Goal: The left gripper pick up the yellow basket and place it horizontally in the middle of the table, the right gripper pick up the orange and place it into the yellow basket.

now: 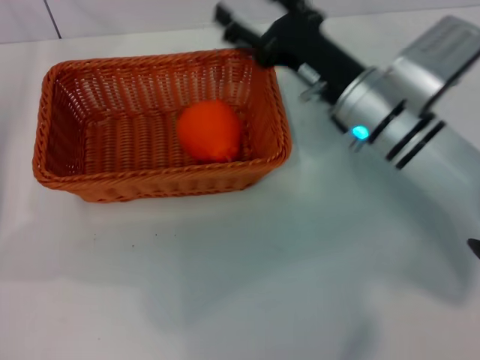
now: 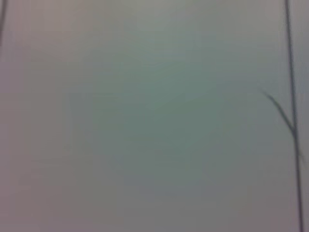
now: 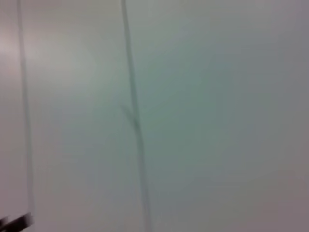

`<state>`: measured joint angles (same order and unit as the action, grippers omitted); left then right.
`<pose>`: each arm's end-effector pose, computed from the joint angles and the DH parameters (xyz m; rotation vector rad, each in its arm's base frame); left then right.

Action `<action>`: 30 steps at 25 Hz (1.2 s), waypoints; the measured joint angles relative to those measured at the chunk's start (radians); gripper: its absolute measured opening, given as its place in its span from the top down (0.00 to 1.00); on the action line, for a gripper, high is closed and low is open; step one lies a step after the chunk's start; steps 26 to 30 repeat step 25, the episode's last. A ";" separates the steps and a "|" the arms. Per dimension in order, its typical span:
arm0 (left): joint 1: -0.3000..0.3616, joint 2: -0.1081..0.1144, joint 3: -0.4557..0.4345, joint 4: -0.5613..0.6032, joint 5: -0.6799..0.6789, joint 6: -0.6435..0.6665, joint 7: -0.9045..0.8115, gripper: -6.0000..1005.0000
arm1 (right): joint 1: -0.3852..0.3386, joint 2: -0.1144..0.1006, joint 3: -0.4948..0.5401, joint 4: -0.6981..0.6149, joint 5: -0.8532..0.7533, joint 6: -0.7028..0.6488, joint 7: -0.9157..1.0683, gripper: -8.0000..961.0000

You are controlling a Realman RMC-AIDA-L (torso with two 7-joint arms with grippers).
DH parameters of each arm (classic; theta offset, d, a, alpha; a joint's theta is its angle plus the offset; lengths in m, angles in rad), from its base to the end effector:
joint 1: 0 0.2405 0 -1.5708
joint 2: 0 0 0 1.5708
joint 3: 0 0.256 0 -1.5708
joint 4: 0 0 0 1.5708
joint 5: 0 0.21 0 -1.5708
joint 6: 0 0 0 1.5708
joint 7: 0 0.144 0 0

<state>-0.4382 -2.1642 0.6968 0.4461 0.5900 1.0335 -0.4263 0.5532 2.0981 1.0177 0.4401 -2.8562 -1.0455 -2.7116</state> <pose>-0.3312 0.3660 0.0792 -1.3082 -0.5091 -0.7842 0.1881 0.3662 -0.0691 -0.4507 -1.9579 -0.9663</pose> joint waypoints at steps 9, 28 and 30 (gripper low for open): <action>0.036 0.001 -0.049 -0.017 -0.006 0.002 0.001 0.13 | -0.145 0.002 0.301 -0.009 0.000 -0.107 -0.053 0.01; 0.077 -0.003 0.009 -0.090 0.002 0.103 0.110 0.13 | -0.191 0.002 0.320 -0.103 0.122 -0.138 -0.053 0.01; 0.077 -0.003 0.009 -0.090 0.002 0.103 0.110 0.13 | -0.191 0.002 0.320 -0.103 0.122 -0.138 -0.053 0.01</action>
